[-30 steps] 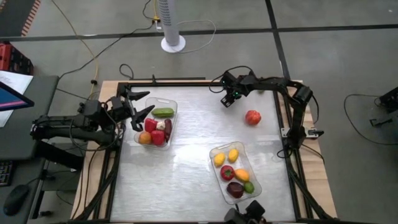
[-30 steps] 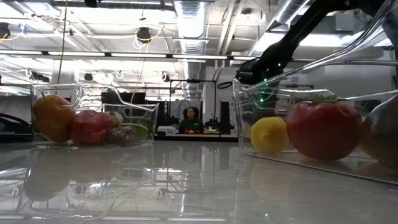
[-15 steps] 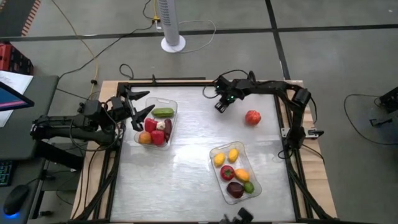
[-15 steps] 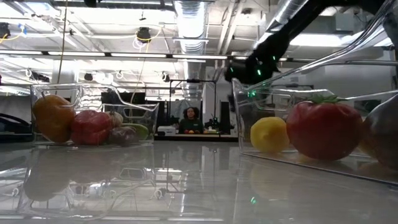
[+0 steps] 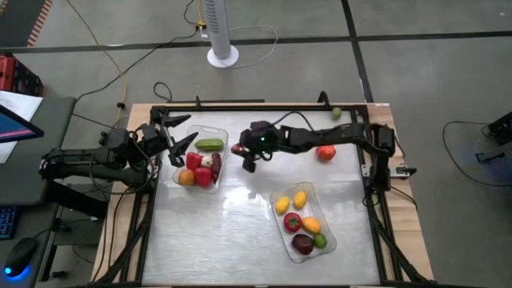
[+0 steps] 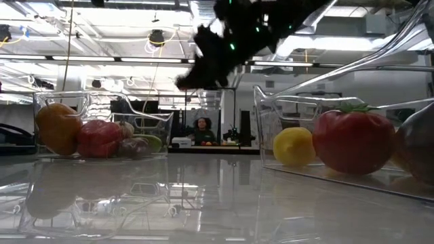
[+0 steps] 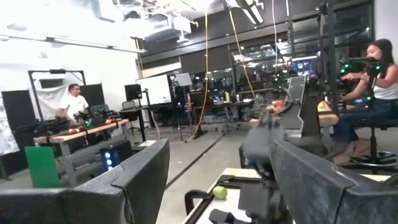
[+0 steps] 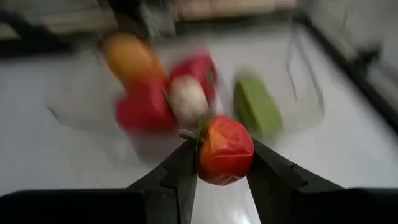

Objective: Sort produce into baskets
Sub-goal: Put the red tomato into the left transparent bin, then put the orange squash into the right transparent bin

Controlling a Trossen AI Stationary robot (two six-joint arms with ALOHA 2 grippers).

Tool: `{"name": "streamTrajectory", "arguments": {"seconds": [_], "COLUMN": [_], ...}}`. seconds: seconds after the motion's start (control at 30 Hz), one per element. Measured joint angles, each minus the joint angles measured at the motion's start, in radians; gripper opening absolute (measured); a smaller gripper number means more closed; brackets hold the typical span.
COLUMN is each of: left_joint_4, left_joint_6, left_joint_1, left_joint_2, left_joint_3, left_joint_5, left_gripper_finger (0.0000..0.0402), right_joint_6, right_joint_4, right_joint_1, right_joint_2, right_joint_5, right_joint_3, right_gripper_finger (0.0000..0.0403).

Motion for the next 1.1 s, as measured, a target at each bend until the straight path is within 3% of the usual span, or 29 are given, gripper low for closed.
{"name": "streamTrajectory", "arguments": {"seconds": [0.23,0.43,0.7,0.87,1.0,1.1], "left_joint_4": [0.009,0.005,-0.025,-0.037,-0.037,-0.037], "left_joint_6": [0.005,0.005,0.023,0.006,0.000,-0.001], "left_joint_1": [0.000,0.000,0.000,0.000,0.000,0.000], "left_joint_2": [0.000,0.000,-0.001,-0.001,-0.001,-0.001], "left_joint_3": [0.000,0.000,0.000,0.000,0.000,0.000], "left_joint_5": [0.008,0.008,0.007,0.007,0.007,0.007], "left_gripper_finger": [0.0265,0.0265,0.0265,0.0265,0.0265,0.0265], "right_joint_6": [-0.024,-0.092,-0.134,-0.142,-0.139,-0.122], "right_joint_4": [0.098,-0.034,-0.219,-0.476,-0.701,-0.775], "right_joint_1": [0.043,0.038,0.025,0.010,-0.006,-0.008], "right_joint_2": [0.082,0.262,0.395,0.363,0.257,0.174], "right_joint_5": [-0.019,-0.075,-0.085,-0.038,0.054,0.127], "right_joint_3": [0.132,0.374,0.573,0.609,0.591,0.512], "right_gripper_finger": [0.0153,0.0162,0.0258,0.0306,0.0314,0.0314]}}
